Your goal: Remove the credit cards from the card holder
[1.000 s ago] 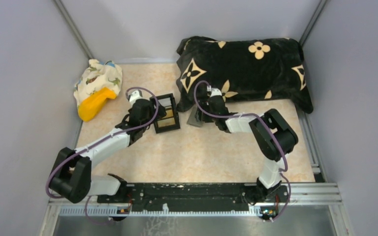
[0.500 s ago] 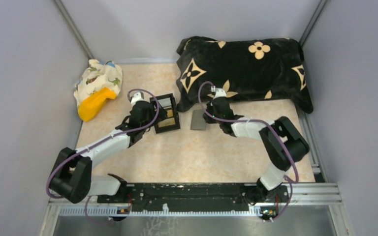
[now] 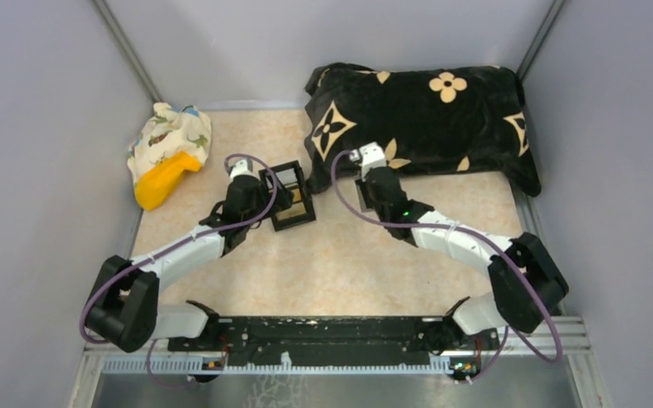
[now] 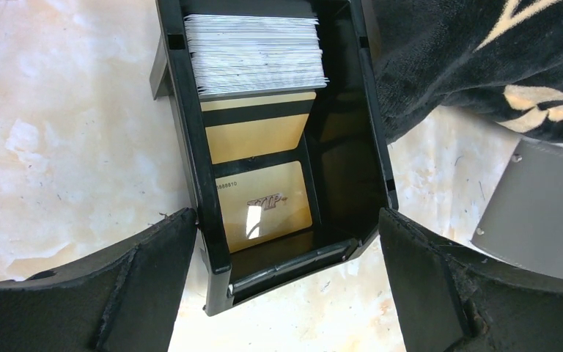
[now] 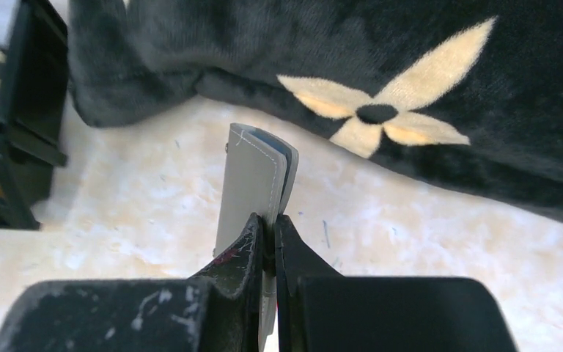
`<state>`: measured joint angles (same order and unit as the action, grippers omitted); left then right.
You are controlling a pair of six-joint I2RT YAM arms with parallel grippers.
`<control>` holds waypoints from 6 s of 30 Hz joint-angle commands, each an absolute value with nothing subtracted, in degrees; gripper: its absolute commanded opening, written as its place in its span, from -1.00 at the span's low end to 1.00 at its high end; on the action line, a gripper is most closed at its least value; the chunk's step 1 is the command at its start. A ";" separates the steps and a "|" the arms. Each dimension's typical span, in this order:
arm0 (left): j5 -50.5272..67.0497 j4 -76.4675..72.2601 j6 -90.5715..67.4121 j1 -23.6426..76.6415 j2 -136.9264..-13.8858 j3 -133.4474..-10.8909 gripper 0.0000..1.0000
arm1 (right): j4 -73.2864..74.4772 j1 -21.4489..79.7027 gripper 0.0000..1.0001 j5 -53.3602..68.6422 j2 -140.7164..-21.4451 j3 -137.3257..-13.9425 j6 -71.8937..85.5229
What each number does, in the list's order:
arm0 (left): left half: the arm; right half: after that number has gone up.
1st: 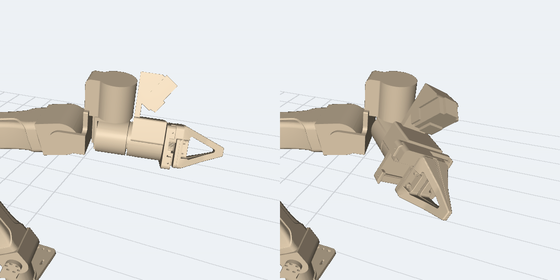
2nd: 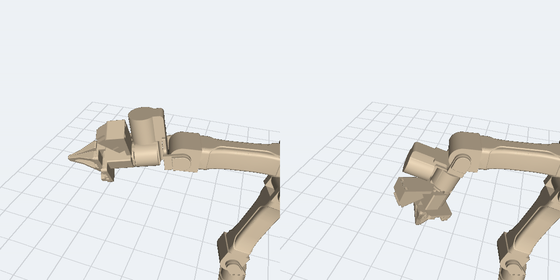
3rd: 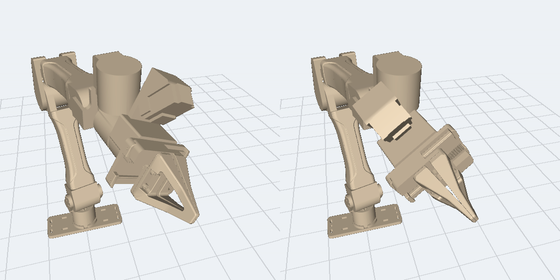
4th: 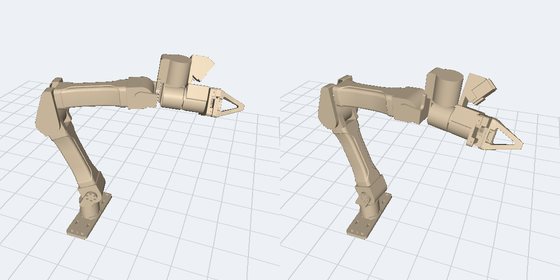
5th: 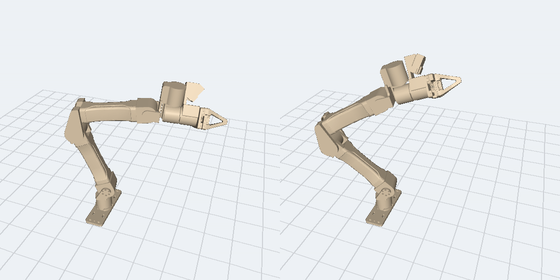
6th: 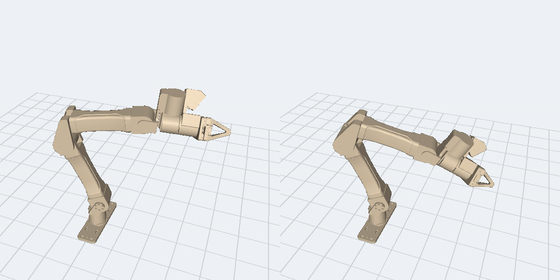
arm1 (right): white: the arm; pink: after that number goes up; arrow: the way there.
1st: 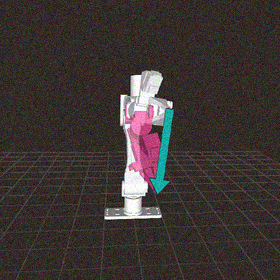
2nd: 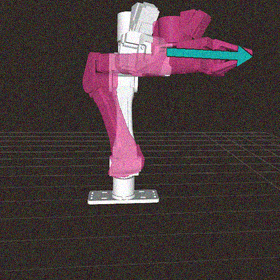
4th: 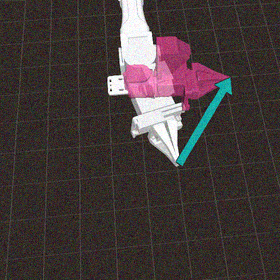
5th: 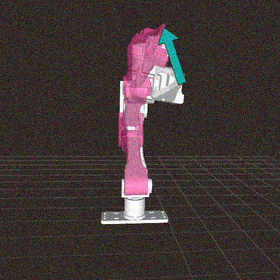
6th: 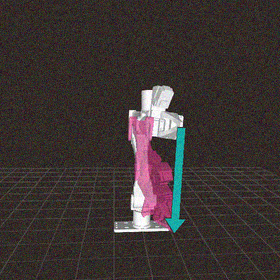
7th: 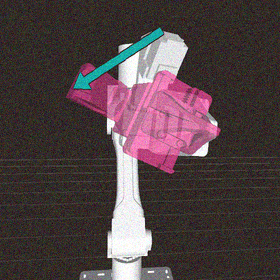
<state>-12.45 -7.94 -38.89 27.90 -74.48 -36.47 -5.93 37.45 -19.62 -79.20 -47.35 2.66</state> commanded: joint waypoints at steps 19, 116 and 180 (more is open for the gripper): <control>-11.43 -9.82 -38.12 28.09 -74.70 -36.27 0.98 | -9.20 60.88 0.09 -41.44 -92.42 -52.83 1.96; -8.54 -19.77 -28.32 30.68 -70.02 -33.30 0.99 | -3.53 42.54 0.04 -1.30 -99.05 -56.93 21.12; 3.26 -18.20 -32.54 51.19 -103.03 -46.15 0.98 | -3.31 43.85 -1.00 -11.77 -72.31 -31.72 24.27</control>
